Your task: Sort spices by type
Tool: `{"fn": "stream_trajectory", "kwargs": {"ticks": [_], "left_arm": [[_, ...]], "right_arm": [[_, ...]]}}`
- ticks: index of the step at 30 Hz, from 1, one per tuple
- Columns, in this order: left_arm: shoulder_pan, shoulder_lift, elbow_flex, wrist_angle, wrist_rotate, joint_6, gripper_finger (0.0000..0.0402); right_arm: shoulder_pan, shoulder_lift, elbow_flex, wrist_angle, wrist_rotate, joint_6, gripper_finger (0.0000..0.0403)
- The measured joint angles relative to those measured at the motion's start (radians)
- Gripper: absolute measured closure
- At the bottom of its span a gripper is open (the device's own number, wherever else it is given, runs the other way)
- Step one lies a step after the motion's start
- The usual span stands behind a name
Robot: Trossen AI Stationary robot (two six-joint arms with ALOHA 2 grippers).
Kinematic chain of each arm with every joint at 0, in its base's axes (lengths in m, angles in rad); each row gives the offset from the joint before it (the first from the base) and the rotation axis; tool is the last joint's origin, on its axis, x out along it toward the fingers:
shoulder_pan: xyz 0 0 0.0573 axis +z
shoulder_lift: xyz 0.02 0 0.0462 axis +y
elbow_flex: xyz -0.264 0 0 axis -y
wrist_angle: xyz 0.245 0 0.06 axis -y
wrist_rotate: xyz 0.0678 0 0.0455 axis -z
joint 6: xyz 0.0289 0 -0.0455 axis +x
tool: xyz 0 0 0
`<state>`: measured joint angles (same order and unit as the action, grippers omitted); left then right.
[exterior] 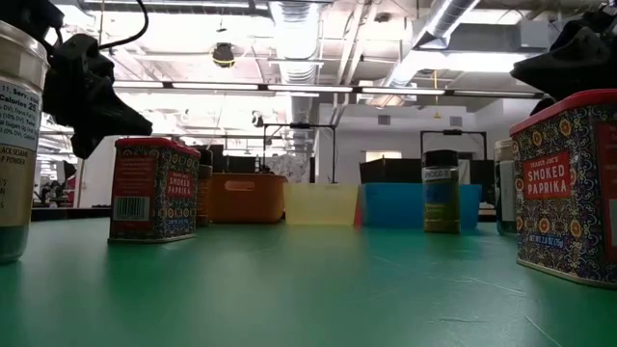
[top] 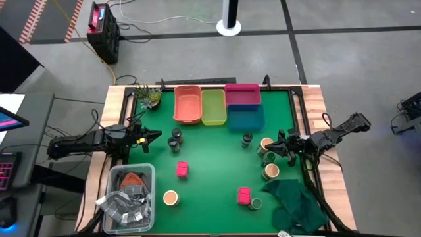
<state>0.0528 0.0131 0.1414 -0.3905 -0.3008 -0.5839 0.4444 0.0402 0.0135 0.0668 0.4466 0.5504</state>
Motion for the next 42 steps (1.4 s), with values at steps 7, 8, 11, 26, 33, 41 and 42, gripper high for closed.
{"fn": "stream_trajectory", "kwargs": {"ticks": [7,8,11,26,33,41,42], "left_arm": [[0.0,0.0,0.0,0.0,0.0,0.0,0.0381],[0.0,0.0,0.0,0.0,0.0,0.0,0.0381],[0.0,0.0,0.0,0.0,0.0,0.0,0.0381],[0.0,-0.001,-0.005,0.245,-0.125,-0.117,0.0381],[0.0,0.0,-0.005,0.242,-0.124,-0.273,0.0381],[0.0,0.0,-0.004,0.282,-0.13,-0.515,0.0381],[0.0,0.0,-0.003,0.303,-0.136,-0.544,0.0381]], "right_arm": [[0.0,0.0,0.0,0.0,0.0,0.0,0.0359],[0.0,0.0,0.0,0.0,0.0,0.0,0.0359],[0.0,0.0,0.0,0.0,0.0,0.0,0.0359],[0.0,0.0,0.0,0.0,0.0,0.0,0.0359],[0.0,0.0,0.0,0.0,0.0,0.0,0.0359],[-0.002,0.0,0.0,0.01,0.0,0.001,0.0359],[-0.004,0.0,-0.002,0.03,0.0,0.002,0.0359]]}}
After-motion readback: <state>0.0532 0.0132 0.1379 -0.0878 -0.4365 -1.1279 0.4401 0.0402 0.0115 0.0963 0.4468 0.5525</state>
